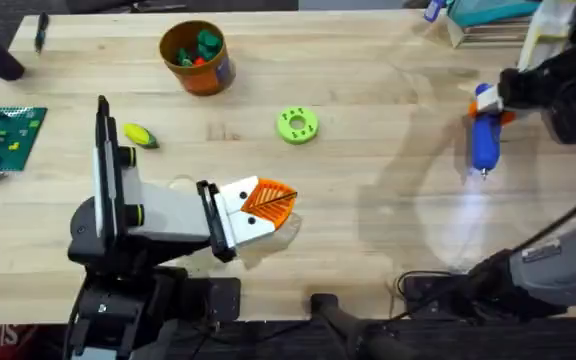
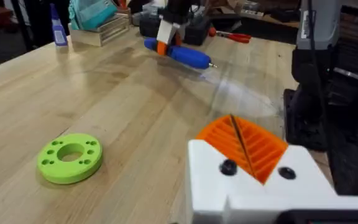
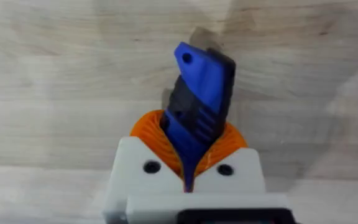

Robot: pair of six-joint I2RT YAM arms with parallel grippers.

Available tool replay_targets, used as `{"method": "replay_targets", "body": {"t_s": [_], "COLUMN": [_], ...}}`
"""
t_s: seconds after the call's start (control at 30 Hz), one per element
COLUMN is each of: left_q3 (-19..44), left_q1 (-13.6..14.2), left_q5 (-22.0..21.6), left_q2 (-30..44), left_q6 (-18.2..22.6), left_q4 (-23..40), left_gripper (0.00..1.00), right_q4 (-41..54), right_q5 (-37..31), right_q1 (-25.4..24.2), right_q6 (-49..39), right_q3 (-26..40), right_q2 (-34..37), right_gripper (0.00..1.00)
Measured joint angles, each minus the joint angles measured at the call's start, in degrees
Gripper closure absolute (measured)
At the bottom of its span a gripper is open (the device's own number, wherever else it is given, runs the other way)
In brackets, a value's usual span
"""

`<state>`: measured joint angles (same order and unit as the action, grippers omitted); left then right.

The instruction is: Pick up the gripper from the table and insert it into the empty holder that is missing its gripper. Then pick up a screw, insert it into the mounting hole, and use the screwdriver to tighten it. Finally, clean up the table by picking up the vegetable and placing it into the bucket.

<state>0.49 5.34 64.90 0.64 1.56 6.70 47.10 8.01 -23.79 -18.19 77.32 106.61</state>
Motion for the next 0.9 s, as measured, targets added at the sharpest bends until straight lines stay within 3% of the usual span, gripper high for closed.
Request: {"method": "replay_targets", "body": {"t_s": [0.33,0.63,0.73,0.77,0.9], "left_q3": [0.0,0.0,0.0,0.0,0.0], "left_q1": [0.0,0.0,0.0,0.0,0.0], "left_q5": [-0.2,-0.2,-0.2,-0.2,-0.2], "left_q2": [0.0,0.0,0.0,0.0,0.0], "left_q6": [0.0,0.0,0.0,0.0,0.0], "left_q4": [0.0,0.0,0.0,0.0,0.0], "left_gripper": [0.994,0.994,0.994,0.994,0.994], "right_q4": [6.5,15.9,18.8,18.4,13.7], "right_q5": [2.9,9.5,10.6,11.6,15.1], "right_q1": [1.0,6.1,8.7,10.5,11.3], "right_q6": [0.8,1.5,2.1,4.0,6.8], "right_q3": [0.0,0.0,-0.1,-1.7,-8.9], "right_q2": [-20.8,-40.5,-48.5,-57.6,-71.1], "right_gripper": [0.974,0.975,0.975,0.975,0.975]}}
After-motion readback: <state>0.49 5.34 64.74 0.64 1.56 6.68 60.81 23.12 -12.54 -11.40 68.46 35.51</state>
